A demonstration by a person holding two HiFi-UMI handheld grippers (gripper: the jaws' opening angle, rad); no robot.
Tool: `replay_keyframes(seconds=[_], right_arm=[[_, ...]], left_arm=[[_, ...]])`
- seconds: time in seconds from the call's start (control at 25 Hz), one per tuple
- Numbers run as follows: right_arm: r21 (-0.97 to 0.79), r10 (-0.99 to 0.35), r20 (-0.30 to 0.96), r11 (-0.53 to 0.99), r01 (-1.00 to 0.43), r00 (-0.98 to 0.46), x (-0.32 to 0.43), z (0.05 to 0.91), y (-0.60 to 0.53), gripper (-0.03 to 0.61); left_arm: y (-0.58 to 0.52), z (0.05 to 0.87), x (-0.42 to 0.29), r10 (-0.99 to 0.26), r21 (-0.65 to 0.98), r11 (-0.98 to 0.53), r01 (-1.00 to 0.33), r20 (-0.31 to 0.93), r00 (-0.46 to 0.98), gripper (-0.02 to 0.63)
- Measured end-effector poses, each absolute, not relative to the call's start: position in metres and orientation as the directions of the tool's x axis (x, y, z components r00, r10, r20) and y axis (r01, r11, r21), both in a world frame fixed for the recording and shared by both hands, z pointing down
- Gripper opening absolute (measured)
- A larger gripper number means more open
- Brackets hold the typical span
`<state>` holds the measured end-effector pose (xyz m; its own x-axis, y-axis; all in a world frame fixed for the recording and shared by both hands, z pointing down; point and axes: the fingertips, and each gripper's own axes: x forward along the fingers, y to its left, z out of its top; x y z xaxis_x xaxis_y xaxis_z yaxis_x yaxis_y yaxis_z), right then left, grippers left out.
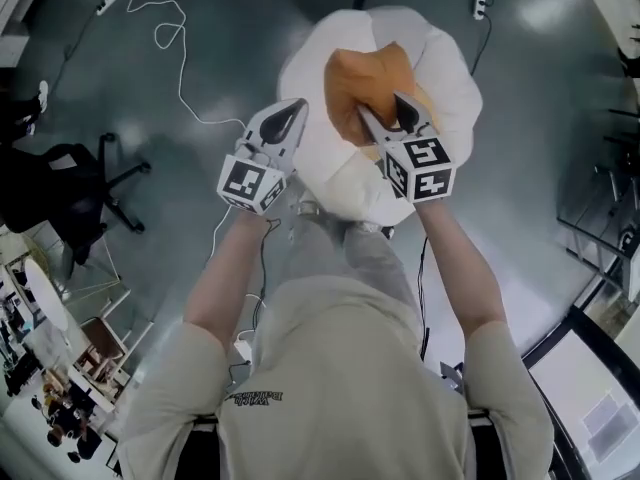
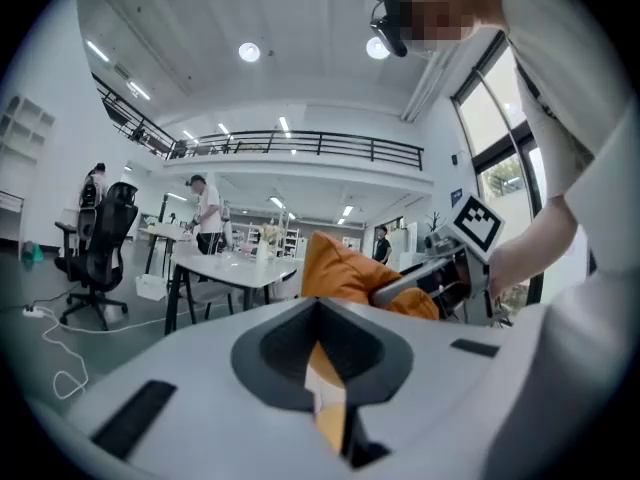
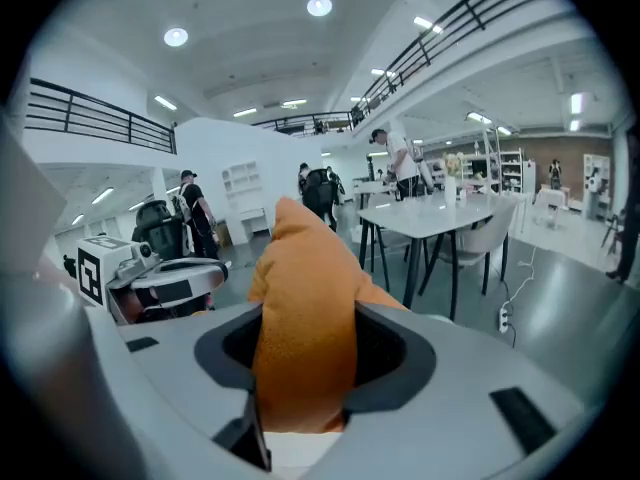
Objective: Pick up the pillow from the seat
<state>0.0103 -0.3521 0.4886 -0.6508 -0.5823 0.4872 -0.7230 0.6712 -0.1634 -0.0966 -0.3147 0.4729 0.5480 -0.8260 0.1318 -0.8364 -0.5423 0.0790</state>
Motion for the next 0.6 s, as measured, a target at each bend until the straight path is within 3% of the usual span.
replay_keyframes(seconds=[0.6], right_arm=[[0.049,-0.772,0.005,0.635,-0.771,-0.636,0.065,0.171,-0.331,0.224]], left_arm=[[-0.325,0.2,-0.066,-0.776,0.049,-0.626,-0.778,-0.13,0.617,0.009]])
